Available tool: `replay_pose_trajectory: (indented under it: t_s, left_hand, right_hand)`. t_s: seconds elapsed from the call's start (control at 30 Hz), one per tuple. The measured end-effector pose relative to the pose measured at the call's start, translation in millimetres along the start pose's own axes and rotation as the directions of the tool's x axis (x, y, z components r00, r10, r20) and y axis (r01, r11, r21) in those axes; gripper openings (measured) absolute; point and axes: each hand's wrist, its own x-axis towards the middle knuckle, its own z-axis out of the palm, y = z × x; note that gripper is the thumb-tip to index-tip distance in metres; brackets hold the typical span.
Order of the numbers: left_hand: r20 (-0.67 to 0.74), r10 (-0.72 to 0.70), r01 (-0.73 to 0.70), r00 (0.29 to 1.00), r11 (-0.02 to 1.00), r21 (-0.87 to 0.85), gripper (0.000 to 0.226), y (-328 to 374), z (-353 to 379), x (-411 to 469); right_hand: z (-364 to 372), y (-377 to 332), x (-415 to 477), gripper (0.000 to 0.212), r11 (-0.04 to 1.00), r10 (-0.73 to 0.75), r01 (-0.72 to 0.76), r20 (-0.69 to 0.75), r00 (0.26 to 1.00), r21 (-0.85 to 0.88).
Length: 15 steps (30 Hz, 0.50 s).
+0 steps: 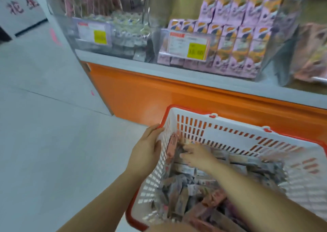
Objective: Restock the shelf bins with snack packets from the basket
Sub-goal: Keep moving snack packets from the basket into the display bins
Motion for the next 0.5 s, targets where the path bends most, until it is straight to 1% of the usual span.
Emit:
replay_pose_trajectory:
  t_s: [0.07,0.13,0.17,0.23,0.3,0.37,0.43,0.5]
  left_hand:
    - [-0.008,-0.001,0.001,1.0,1.0,-0.008,0.04,0,0,0]
    - [-0.019,-0.002,0.002,1.0,1.0,-0.007,0.04,1,1,0]
    - [-0.025,-0.002,0.002,1.0,1.0,-0.005,0.04,0,1,0]
    - [-0.034,-0.002,0.001,0.999,1.0,-0.01,0.039,0,1,0]
    - [-0.037,0.001,-0.002,0.999,1.0,-0.018,0.039,0,1,0]
    - [-0.039,-0.004,0.003,0.999,1.0,-0.019,0.039,-1,2,0]
    - [-0.039,-0.011,0.011,0.999,1.0,-0.006,0.04,-1,2,0]
    - [-0.031,-0.024,0.024,0.999,1.0,0.01,0.041,1,1,0]
  right_hand:
    - [20,-2,21,0.055,0.972,0.127,-0.123,-0.006,0.992,0.201]
    - [43,1,41,0.054,0.918,0.21,-0.195,-0.006,0.978,0.346]
    - [53,4,48,0.05,0.897,0.24,-0.213,-0.023,0.971,0.387]
    - [66,14,64,0.047,0.871,0.286,-0.214,-0.101,0.953,0.442]
    - [68,16,69,0.044,0.848,0.3,-0.207,-0.119,0.946,0.489]
    - [60,12,62,0.037,0.879,0.273,-0.189,-0.137,0.952,0.439]
    - [41,-2,37,0.026,0.938,0.192,-0.129,-0.174,0.966,0.32]
    - [17,-13,10,0.026,0.983,0.094,-0.052,-0.237,0.967,0.176]
